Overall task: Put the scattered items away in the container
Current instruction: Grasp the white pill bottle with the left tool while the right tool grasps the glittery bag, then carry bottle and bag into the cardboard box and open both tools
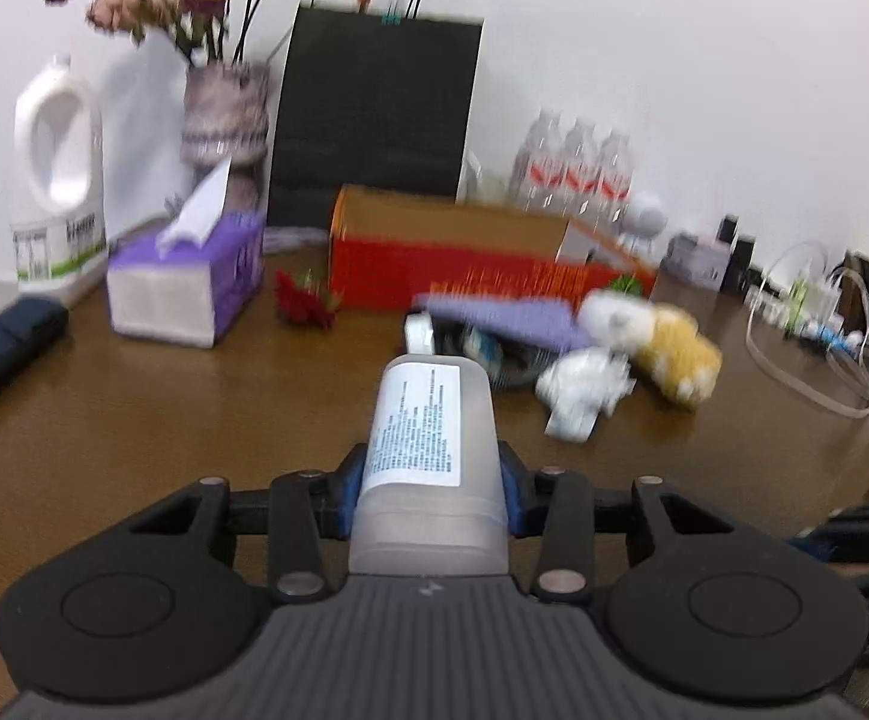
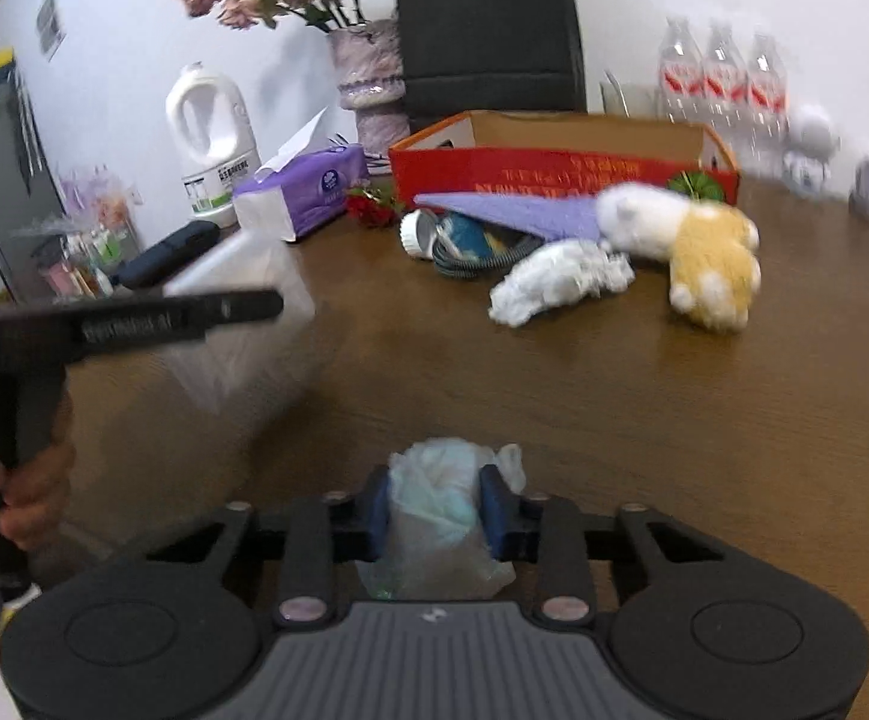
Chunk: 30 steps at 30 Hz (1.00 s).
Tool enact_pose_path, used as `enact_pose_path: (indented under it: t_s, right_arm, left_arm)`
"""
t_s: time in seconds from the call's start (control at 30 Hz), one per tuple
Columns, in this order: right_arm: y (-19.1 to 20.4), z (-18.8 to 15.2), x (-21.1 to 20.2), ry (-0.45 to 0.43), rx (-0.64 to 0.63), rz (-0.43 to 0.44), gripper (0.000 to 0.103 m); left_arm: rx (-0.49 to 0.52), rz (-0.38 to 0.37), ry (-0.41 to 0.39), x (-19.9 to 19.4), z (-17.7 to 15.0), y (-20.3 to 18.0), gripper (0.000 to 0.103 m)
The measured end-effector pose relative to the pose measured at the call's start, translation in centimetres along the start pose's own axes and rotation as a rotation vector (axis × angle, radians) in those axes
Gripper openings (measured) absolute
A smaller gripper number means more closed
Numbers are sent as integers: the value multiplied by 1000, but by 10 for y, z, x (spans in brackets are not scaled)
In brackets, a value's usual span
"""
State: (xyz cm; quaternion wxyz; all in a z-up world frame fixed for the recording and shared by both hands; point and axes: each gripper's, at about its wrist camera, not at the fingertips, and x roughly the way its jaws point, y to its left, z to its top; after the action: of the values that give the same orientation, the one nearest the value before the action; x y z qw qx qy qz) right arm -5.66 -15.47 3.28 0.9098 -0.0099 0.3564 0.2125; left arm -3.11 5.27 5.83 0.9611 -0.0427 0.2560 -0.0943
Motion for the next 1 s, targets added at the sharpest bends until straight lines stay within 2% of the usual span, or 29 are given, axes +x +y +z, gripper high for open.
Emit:
enact_pose_path:
  t_s: [0.07,0.17,0.3,0.37,0.47,0.53,0.6,0.73,0.83,0.97,1.0]
  right_arm:
    - [2,11,-4,-32,-16,1,10]
    - [-11,43,-15,-92,-29,-3,8]
    - [-51,103,-15,-168,-55,-74,7]
    - [-73,136,-9,-203,-52,-95,7]
    - [-110,193,19,-246,-42,-139,7]
    - [-137,230,52,-242,-12,-170,7]
    - [-163,263,91,-216,22,-193,7]
    - [-204,301,173,-148,122,-215,7]
    - [-227,314,225,-92,184,-232,7]
    - [-235,311,263,-24,201,-286,8]
    - [-236,308,270,-9,192,-301,13]
  left_arm:
    - [3,-2,-33,1,18,1,42]
    - [23,11,-85,14,54,6,42]
    - [21,37,-146,51,116,14,42]
    - [13,47,-150,82,148,15,42]
    - [-13,57,-103,144,191,15,42]
    - [18,109,-76,191,209,10,42]
    - [73,161,-53,238,219,8,42]
    - [71,212,37,304,225,19,43]
    - [134,226,97,334,225,22,43]
    - [124,256,169,359,221,32,43]
    - [142,263,166,361,219,32,44]
